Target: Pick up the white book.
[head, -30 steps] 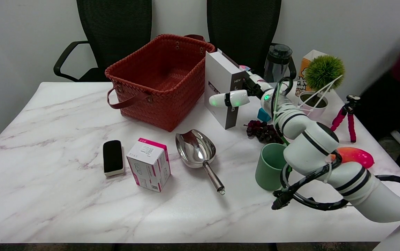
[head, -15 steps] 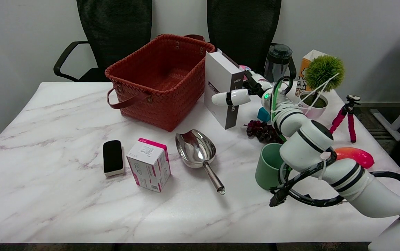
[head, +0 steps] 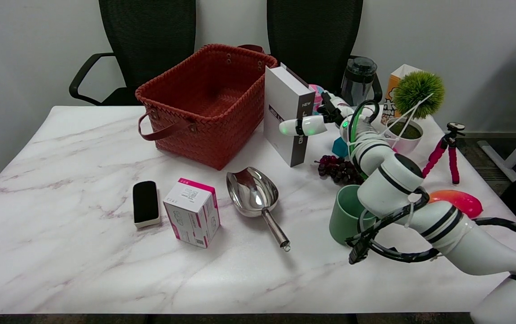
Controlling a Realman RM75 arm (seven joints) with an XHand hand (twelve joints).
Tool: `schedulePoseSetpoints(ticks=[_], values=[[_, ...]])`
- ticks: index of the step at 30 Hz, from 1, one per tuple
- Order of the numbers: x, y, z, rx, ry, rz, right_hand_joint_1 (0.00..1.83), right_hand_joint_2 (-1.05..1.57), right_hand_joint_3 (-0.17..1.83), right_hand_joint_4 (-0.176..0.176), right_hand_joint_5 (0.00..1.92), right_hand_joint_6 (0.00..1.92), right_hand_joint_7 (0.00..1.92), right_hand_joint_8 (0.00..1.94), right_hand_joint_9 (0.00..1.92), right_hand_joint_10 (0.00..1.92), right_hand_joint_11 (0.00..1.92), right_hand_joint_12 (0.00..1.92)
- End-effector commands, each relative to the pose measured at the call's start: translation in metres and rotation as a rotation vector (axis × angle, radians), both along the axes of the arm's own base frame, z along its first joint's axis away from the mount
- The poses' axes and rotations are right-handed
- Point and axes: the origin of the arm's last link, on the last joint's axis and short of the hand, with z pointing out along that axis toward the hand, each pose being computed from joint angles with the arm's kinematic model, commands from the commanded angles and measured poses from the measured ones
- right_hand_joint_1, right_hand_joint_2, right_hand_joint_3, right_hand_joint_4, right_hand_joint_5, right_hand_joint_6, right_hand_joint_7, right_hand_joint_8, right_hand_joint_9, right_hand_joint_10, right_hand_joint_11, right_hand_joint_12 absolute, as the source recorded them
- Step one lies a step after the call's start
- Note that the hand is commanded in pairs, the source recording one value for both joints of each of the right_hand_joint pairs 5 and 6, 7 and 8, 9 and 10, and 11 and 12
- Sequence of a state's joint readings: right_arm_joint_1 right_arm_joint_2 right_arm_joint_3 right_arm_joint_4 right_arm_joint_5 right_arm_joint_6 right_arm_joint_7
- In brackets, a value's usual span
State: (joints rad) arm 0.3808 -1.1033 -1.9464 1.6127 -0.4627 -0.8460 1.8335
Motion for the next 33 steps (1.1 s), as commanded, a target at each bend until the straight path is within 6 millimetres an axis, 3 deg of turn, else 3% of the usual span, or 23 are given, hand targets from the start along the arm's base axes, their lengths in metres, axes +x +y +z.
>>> schedulePoseSetpoints(ticks=[1, 19, 25, 33], values=[[-0.006, -0.012, 0.001, -0.024, -0.026, 0.001, 0.92, 0.08, 0.61, 0.000, 0.00, 0.00, 0.31, 0.31, 0.33, 0.33, 0.16, 0.16], [-0.007, -0.017, -0.010, -0.017, -0.014, 0.007, 0.96, 0.12, 0.66, 0.000, 0.00, 0.00, 0.34, 0.34, 0.36, 0.36, 0.17, 0.17], [-0.006, -0.016, -0.012, -0.012, -0.008, 0.012, 1.00, 0.26, 0.64, 0.000, 0.00, 0.00, 0.36, 0.36, 0.39, 0.39, 0.20, 0.20], [-0.002, -0.013, -0.012, -0.014, 0.036, 0.031, 1.08, 0.36, 0.78, 0.000, 0.02, 0.02, 0.51, 0.51, 0.56, 0.56, 0.35, 0.35]])
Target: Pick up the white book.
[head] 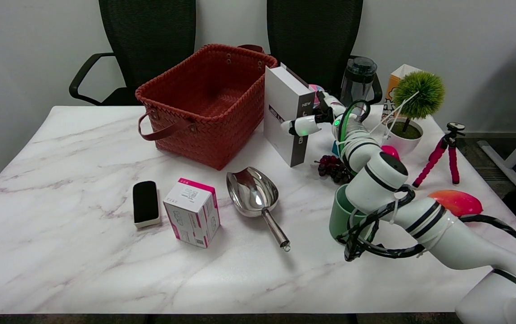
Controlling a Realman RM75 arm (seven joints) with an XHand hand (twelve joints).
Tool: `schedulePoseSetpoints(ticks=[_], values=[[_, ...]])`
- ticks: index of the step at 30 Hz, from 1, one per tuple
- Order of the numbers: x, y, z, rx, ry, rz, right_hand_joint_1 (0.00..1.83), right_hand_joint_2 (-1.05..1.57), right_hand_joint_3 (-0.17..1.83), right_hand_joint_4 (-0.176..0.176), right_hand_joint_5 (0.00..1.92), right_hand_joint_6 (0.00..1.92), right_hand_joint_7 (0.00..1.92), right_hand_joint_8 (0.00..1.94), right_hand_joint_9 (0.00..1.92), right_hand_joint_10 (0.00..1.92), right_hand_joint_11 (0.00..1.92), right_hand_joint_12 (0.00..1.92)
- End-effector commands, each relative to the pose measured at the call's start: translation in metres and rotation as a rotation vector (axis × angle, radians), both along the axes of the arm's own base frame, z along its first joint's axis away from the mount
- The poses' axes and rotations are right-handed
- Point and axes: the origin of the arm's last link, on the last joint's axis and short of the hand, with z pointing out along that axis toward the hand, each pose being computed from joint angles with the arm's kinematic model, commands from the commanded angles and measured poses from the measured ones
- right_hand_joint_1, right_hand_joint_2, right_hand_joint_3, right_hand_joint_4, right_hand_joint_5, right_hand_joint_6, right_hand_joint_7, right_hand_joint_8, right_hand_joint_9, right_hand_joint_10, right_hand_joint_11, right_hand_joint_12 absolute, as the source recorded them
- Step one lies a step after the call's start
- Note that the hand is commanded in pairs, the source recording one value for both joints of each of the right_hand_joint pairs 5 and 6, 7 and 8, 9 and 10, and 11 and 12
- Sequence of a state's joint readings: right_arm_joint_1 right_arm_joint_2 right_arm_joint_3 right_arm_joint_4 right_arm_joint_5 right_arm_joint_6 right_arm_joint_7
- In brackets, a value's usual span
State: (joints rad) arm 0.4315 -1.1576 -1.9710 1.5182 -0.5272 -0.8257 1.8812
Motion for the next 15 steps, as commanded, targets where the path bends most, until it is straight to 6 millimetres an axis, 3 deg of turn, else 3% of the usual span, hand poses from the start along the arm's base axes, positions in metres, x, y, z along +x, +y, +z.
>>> schedulePoseSetpoints(ticks=[1, 15], values=[[0.0042, 0.0020, -0.0025, -0.002, 0.044, 0.021, 1.08, 0.36, 0.80, 0.000, 0.05, 0.05, 0.54, 0.54, 0.59, 0.59, 0.37, 0.37], [0.0019, 0.0068, 0.0034, -0.037, 0.053, 0.056, 1.09, 0.46, 0.86, 0.000, 0.56, 0.56, 0.82, 0.82, 0.79, 0.79, 0.51, 0.51]])
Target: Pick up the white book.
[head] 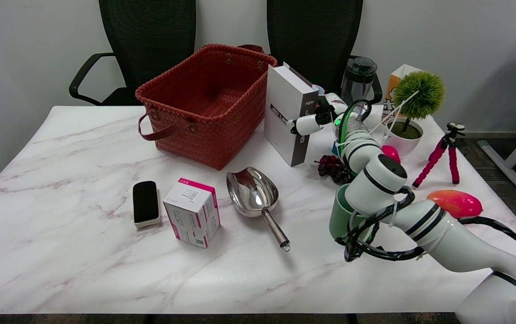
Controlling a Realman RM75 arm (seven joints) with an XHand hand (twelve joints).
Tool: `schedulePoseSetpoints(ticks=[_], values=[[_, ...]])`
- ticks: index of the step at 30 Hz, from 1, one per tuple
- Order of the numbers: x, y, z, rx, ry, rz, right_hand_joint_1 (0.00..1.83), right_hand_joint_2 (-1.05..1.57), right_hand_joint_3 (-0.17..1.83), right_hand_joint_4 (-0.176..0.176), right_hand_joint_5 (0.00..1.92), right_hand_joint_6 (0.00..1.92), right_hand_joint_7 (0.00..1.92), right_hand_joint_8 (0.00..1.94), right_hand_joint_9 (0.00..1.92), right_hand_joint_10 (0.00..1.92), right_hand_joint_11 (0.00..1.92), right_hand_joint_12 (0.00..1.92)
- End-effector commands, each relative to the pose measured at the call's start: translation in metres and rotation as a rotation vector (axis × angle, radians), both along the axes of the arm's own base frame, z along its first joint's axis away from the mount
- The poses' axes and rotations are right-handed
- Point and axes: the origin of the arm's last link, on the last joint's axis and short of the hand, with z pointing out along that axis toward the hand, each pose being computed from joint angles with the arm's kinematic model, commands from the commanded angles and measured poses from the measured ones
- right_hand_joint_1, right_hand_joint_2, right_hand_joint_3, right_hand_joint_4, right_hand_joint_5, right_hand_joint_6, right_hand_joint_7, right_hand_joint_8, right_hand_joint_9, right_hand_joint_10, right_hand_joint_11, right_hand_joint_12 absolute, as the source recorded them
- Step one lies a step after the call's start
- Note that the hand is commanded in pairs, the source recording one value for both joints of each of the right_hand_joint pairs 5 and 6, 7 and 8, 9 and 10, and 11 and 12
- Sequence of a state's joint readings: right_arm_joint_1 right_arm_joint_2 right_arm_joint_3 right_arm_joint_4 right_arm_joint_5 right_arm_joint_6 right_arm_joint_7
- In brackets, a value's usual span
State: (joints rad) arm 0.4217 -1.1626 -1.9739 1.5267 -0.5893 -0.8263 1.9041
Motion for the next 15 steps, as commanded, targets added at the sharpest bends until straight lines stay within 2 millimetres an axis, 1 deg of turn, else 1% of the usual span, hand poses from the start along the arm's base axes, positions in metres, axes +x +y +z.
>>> schedulePoseSetpoints(ticks=[1, 12, 14, 15], values=[[-0.0010, 0.0051, 0.0037, -0.027, 0.022, 0.032, 1.09, 0.47, 0.87, 0.000, 0.57, 0.57, 0.83, 0.83, 0.80, 0.80, 0.52, 0.52], [-0.0014, 0.0061, 0.0035, -0.029, -0.004, 0.051, 1.08, 0.50, 0.91, 0.000, 0.60, 0.60, 0.91, 0.91, 0.86, 0.86, 0.55, 0.55], [-0.0006, 0.0066, 0.0044, -0.034, 0.002, 0.065, 1.07, 0.51, 0.91, 0.000, 0.60, 0.60, 0.94, 0.94, 0.89, 0.89, 0.57, 0.57], [-0.0004, 0.0072, 0.0047, -0.038, 0.004, 0.074, 1.07, 0.52, 0.89, 0.000, 0.62, 0.62, 1.00, 1.00, 0.92, 0.92, 0.59, 0.59]])
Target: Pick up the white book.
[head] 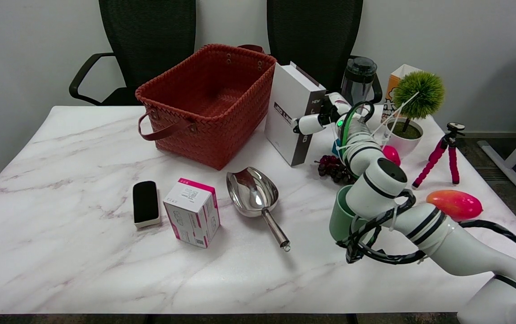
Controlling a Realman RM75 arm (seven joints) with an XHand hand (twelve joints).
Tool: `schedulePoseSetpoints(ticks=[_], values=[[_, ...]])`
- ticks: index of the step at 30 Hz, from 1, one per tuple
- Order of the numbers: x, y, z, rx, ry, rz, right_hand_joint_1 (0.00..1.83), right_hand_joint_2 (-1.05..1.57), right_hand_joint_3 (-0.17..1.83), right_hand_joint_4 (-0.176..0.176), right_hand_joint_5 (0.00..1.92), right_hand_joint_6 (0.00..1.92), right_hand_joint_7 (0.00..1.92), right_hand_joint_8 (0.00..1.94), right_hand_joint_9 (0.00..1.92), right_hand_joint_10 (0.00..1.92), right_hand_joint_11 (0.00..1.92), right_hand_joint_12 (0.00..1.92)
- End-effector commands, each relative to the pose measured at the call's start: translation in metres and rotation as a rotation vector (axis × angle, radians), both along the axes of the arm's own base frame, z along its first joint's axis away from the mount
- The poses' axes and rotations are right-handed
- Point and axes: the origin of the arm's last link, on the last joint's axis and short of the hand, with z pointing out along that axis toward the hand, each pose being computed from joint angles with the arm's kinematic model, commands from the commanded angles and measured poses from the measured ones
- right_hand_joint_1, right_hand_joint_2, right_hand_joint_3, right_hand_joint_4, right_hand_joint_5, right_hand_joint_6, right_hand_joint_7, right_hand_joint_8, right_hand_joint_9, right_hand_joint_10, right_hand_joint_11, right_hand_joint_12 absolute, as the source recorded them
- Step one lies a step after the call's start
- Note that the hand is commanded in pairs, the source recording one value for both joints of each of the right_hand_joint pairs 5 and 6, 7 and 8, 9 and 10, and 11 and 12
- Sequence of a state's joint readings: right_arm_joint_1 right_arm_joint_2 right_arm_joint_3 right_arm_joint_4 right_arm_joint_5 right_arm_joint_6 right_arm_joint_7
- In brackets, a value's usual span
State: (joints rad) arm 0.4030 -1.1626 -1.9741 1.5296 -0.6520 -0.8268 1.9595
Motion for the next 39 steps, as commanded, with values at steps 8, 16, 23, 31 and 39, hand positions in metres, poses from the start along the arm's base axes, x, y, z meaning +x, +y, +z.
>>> schedulePoseSetpoints(ticks=[8, 16, 23, 31, 39], values=[[0.0011, 0.0044, 0.0013, -0.019, 0.014, 0.062, 1.08, 0.68, 0.67, 0.000, 0.81, 0.81, 1.39, 1.39, 1.37, 1.37, 0.99, 0.99], [-0.0001, 0.0045, 0.0007, -0.013, 0.014, 0.061, 1.09, 0.88, 0.61, 0.000, 0.94, 0.94, 1.50, 1.50, 1.50, 1.50, 1.16, 1.16], [0.0008, 0.0039, 0.0011, -0.007, 0.005, 0.086, 1.08, 0.92, 0.62, 0.000, 0.96, 0.96, 1.51, 1.51, 1.52, 1.52, 1.18, 1.18], [0.0008, 0.0072, 0.0044, -0.026, 0.009, 0.100, 1.06, 1.00, 0.61, 0.000, 0.95, 0.95, 1.52, 1.52, 1.52, 1.52, 1.17, 1.17], [0.0012, 0.0125, 0.0079, -0.043, 0.037, 0.117, 1.03, 1.13, 0.61, 0.000, 0.97, 0.97, 1.52, 1.52, 1.52, 1.52, 1.17, 1.17]])
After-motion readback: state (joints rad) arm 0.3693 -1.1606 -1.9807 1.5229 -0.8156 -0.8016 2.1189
